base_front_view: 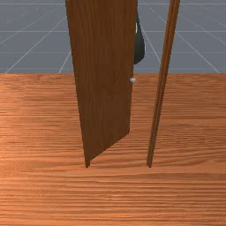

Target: Open the door

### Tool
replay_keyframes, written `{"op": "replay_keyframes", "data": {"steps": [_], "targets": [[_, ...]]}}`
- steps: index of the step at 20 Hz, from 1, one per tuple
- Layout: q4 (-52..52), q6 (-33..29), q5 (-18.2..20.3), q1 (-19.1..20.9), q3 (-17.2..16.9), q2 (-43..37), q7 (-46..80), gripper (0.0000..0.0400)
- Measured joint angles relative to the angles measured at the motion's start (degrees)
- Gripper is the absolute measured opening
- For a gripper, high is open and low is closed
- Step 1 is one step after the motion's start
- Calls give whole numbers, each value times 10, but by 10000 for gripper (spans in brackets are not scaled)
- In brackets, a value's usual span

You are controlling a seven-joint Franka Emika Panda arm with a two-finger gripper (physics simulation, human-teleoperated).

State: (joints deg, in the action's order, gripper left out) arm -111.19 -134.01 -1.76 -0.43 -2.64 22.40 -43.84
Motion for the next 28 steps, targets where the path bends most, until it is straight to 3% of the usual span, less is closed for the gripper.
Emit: {"op": "replay_keyframes", "data": {"steps": [1, 2, 3, 5, 10, 12, 28], "targets": [[0, 0, 0, 0, 0, 0, 0, 243], [0, 0, 0, 0, 0, 0, 0, 148], [0, 0, 0, 0, 0, 0, 0, 90], [0, 0, 0, 0, 0, 0, 0, 33], [-2, -12, 0, 0, 0, -1, 2, 3], [15, 11, 1, 0, 0, 7, 2, 1], [9, 4, -1, 3, -3, 6, -2, 0]]}}
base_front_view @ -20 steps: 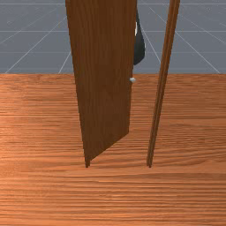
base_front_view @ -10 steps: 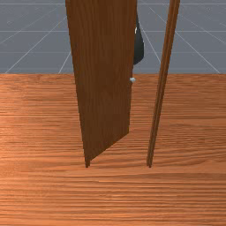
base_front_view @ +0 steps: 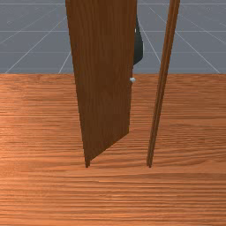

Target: Open the door

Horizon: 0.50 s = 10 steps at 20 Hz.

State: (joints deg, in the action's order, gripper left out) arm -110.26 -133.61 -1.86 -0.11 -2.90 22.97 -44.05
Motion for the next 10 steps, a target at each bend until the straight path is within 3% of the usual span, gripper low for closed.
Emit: {"op": "replay_keyframes", "data": {"steps": [10], "targets": [[-15, -4, -3, -2, -1, -9, 3, 0]]}}
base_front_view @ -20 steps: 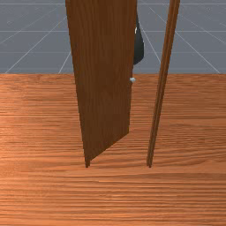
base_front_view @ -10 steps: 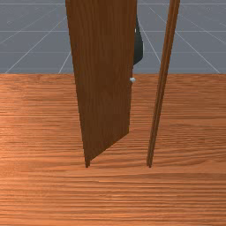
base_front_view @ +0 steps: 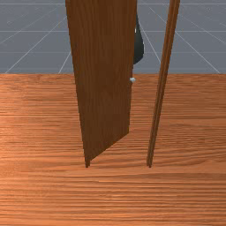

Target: Open the door

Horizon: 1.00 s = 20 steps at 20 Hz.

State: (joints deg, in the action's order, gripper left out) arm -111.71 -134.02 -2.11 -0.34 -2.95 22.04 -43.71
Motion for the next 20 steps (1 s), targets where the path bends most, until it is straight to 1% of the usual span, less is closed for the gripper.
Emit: {"op": "replay_keyframes", "data": {"steps": [3, 7, 8, 13, 14, 15, 20], "targets": [[8, 7, 3, 1, 1, 4, -2, 0], [14, 5, -2, -1, -1, 9, 1, 0], [10, -2, 3, 2, 1, 7, -4, 0], [19, 14, 3, 5, 0, 11, -8, 0], [13, 5, 3, 6, 0, 8, -11, 0], [15, 11, 3, 5, -1, 9, -9, 0], [-3, 5, 2, 5, -1, -2, -8, 0]]}}
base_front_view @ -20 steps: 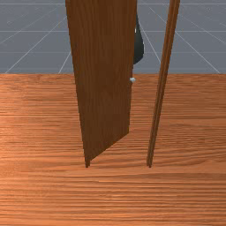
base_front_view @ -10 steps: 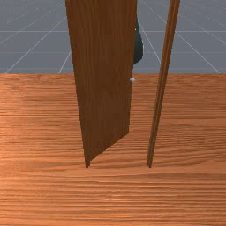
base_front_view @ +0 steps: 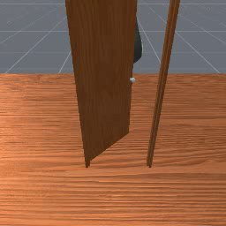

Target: Open the door

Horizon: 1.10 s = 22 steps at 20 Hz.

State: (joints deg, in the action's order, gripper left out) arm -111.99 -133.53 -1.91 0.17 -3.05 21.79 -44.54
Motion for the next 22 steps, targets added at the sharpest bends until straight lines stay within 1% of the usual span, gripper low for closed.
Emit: {"op": "replay_keyframes", "data": {"steps": [5, 8, 10, 11, 12, 13, 14, 15, 16, 17, 18, 19, 20, 21, 22], "targets": [[-18, -10, 3, 1, 1, -11, -2, 0], [-2, 3, 0, -1, 0, -2, 1, 0], [-9, -15, 0, -1, 0, -4, 2, 0], [52, 89, 0, -1, 1, 25, -1, 0], [-46, -11, 32, 11, 10, -30, -29, 0], [-102, -21, 73, 21, 17, -67, -69, 0], [-183, -52, -1, -5, -8, -124, 83, 0], [-265, -70, -8, 1, -7, -188, 126, 0], [-340, -81, -15, 10, -3, -251, 113, 0], [-395, -82, -8, 27, 9, -302, 237, 0], [-397, -81, 5, 32, 42, -306, 376, 0], [-387, -79, 15, 11, 81, -298, 457, 0], [-361, -74, 18, -22, 119, -277, 554, 0], [-321, -65, 12, -64, 148, -245, 651, 0], [-281, -54, 5, -107, 163, -213, 727, 0]]}}
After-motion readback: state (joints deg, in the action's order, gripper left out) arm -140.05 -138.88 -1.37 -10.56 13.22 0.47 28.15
